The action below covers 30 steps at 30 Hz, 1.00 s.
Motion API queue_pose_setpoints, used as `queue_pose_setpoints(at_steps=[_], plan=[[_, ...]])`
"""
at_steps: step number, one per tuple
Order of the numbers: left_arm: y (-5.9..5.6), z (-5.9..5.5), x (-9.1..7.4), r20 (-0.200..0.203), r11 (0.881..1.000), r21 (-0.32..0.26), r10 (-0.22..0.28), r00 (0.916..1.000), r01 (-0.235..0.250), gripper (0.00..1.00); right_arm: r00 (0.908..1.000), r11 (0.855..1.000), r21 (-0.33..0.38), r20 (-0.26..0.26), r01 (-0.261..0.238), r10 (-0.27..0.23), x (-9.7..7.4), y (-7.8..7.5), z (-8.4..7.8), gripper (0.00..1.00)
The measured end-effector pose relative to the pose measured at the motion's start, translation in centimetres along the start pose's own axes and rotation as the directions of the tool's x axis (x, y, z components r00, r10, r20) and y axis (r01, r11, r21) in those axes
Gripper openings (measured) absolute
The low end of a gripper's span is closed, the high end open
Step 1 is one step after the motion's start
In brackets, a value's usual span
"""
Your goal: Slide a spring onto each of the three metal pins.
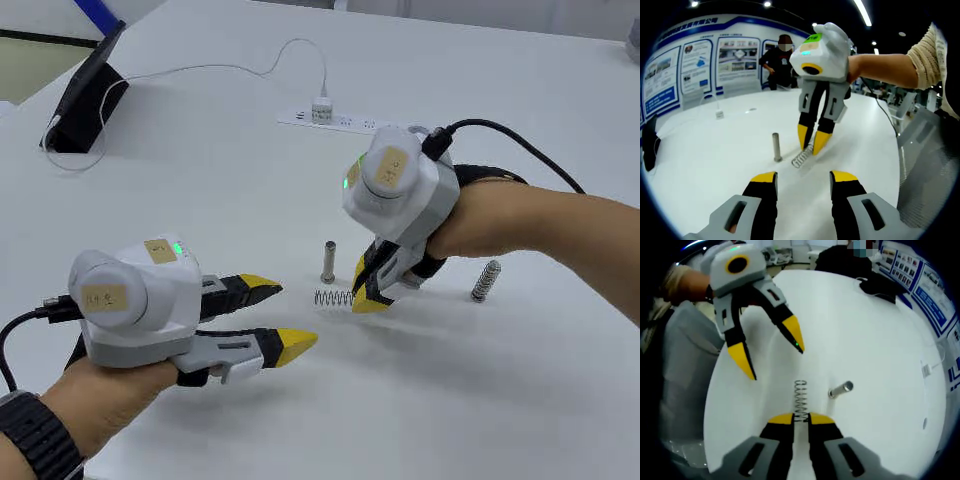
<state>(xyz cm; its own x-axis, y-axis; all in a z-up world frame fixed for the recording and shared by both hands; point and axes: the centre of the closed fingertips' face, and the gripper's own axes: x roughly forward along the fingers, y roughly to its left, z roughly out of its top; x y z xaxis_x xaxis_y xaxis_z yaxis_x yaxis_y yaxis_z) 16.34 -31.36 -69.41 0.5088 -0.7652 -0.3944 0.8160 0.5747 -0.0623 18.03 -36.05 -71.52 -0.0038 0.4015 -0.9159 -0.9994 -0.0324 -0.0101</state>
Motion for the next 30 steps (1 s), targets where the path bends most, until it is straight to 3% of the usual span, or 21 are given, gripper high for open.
queue_pose_setpoints(at_steps=[12,20,30], plan=[[-1.6,0.9,0.9,0.002,0.996,0.063,-0.068,0.9977,0.067,0.32,0.9991,0.991,-0.13,-0.034,-0.029,0.025,-1.5,2.7,1.4,0.12],[-2.7,1.0,1.2,-0.01,0.987,0.123,-0.107,0.9942,0.107,0.16,0.9981,0.984,-0.174,-0.056,-0.038,0.028,-1.5,3.2,2.1,0.12],[-2.8,0.8,1.2,-0.022,0.984,0.139,-0.11,0.9937,0.112,0.12,0.9984,0.98,-0.194,-0.049,-0.036,0.027,-2.8,3.6,2.9,0.12]])
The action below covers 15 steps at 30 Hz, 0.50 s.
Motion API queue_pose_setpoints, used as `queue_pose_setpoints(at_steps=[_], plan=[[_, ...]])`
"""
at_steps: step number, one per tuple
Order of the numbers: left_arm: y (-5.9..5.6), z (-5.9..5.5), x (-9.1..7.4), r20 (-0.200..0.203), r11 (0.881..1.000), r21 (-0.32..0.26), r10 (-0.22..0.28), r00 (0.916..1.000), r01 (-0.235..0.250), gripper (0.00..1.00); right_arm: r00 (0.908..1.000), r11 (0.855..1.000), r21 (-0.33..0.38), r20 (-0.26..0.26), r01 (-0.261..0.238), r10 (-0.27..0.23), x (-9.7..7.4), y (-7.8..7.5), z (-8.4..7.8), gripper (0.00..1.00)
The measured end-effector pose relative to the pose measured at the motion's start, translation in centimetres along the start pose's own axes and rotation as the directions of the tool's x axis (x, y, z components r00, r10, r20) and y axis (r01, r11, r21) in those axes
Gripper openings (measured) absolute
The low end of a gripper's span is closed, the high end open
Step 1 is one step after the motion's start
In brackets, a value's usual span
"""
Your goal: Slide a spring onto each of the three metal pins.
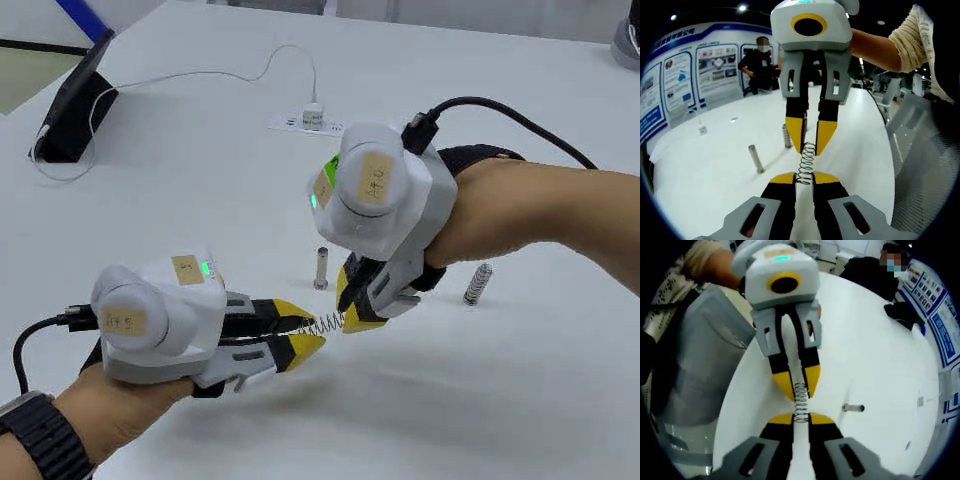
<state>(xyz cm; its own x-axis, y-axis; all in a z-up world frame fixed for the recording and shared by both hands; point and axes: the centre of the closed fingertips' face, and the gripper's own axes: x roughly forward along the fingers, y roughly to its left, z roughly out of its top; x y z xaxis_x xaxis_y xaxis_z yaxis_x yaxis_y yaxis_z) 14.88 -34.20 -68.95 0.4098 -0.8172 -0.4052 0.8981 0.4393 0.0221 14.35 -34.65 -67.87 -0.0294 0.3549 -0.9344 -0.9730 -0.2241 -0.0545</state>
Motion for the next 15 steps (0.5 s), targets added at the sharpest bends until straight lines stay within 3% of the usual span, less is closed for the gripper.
queue_pose_setpoints(at_steps=[7,15], plan=[[-0.2,0.2,0.1,0.001,1.0,0.005,-0.009,1.0,0.009,0.11,0.998,1.0,-0.006,0.063,0.007,-0.006,-1.5,0.1,2.2,0.12],[-0.2,0.9,0.2,0.014,1.0,0.01,-0.011,0.9998,0.011,0.11,0.9956,0.999,-0.029,0.092,0.021,-0.018,-2.0,0.0,3.9,0.12]])
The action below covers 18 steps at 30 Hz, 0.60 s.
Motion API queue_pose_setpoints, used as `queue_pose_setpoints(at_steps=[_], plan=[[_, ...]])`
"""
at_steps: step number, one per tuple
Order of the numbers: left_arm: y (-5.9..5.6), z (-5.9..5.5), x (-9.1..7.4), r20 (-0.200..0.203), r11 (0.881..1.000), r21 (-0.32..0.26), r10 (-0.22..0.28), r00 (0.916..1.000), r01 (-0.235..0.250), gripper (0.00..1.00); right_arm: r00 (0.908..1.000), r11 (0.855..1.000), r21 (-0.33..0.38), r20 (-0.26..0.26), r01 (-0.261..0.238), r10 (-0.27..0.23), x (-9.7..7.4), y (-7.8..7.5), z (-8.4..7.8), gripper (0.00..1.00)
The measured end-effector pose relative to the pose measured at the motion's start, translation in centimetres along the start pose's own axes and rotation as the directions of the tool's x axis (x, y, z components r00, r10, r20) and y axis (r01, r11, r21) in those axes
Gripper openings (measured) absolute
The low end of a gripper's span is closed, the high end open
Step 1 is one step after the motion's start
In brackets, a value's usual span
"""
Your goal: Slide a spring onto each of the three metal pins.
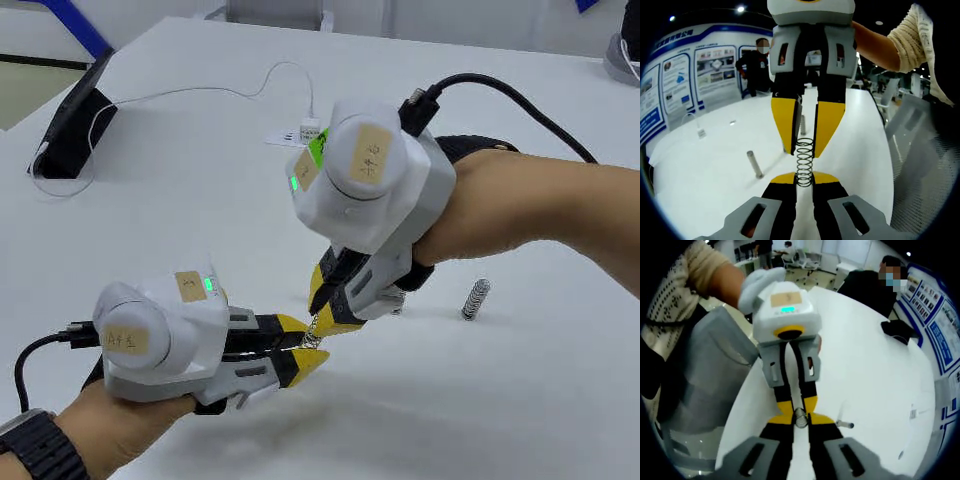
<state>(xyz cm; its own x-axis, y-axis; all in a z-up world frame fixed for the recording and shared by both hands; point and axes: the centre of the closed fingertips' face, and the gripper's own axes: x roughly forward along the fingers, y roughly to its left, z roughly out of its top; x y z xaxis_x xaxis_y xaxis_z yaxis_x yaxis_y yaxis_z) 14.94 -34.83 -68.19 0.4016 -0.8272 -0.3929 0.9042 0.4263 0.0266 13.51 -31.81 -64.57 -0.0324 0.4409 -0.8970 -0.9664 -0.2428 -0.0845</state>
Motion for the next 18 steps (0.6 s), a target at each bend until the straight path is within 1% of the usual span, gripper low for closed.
queue_pose_setpoints(at_steps=[8,10,12,18], plan=[[0.24,0.25,0.09,0.013,1.0,-0.007,0.01,0.9999,-0.01,0.11,0.9999,1.0,-0.006,0.011,0.011,-0.011,0.0,-0.34,0.3,0.12],[0.32,0.36,0.1,0.024,1.0,-0.009,0.014,0.9996,-0.014,0.11,0.9999,1.0,-0.003,0.012,0.009,-0.009,-0.02,-0.3,0.33,0.13],[0.38,0.41,0.09,0.026,1.0,-0.01,0.016,0.9995,-0.016,0.11,1.0,1.0,0.003,0.005,0.007,-0.007,-0.05,-0.28,0.16,0.16],[0.5,0.4,-0.04,0.03,1.0,-0.006,0.024,0.9993,-0.024,0.11,0.9999,1.0,0.018,-0.011,0.003,-0.002,0.14,-0.33,-0.42,0.16]])
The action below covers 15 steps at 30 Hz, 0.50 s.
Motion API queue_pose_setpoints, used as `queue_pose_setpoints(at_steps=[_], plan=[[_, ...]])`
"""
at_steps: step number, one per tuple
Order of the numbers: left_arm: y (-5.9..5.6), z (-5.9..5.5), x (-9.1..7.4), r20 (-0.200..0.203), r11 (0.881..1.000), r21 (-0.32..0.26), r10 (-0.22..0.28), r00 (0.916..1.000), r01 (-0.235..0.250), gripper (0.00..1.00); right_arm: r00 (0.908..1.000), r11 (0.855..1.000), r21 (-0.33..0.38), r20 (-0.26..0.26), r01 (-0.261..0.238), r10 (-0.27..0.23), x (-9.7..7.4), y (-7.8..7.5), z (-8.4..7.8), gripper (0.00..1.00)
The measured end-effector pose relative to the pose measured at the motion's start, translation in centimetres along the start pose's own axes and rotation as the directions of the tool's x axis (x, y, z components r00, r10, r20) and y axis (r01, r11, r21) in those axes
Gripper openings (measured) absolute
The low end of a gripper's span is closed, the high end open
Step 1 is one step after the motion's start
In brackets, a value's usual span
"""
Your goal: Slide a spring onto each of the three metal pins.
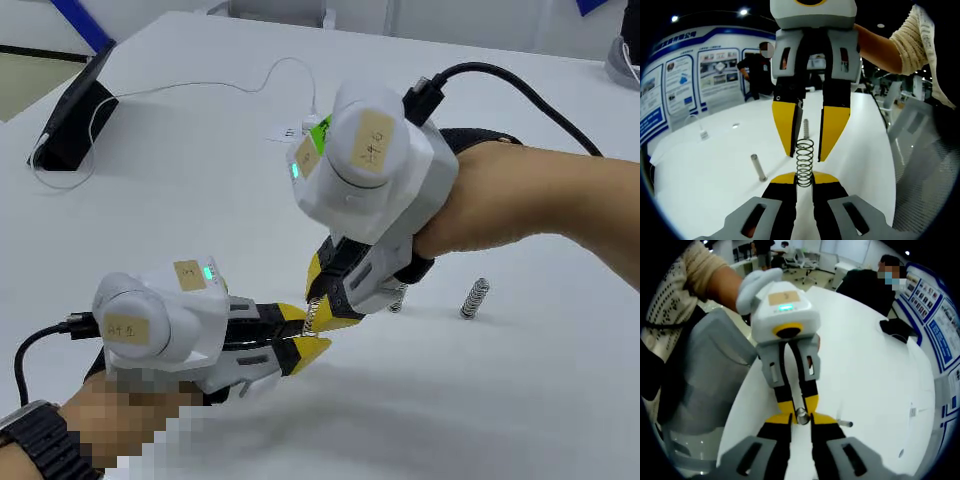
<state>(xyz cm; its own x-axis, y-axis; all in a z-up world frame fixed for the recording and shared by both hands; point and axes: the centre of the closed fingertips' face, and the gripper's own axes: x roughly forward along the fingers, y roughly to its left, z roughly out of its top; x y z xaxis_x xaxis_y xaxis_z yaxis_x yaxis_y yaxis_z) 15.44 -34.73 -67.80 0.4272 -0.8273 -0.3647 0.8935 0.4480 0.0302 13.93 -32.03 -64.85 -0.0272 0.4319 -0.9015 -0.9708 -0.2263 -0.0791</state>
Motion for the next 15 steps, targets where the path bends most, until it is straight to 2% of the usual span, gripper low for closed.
queue_pose_setpoints(at_steps=[15], plan=[[0.51,0.05,-0.04,0.014,1.0,-0.001,0.021,0.9997,-0.021,0.11,0.9996,0.999,0.032,0.028,0.008,-0.009,0.44,-0.44,0.24,0.12]])
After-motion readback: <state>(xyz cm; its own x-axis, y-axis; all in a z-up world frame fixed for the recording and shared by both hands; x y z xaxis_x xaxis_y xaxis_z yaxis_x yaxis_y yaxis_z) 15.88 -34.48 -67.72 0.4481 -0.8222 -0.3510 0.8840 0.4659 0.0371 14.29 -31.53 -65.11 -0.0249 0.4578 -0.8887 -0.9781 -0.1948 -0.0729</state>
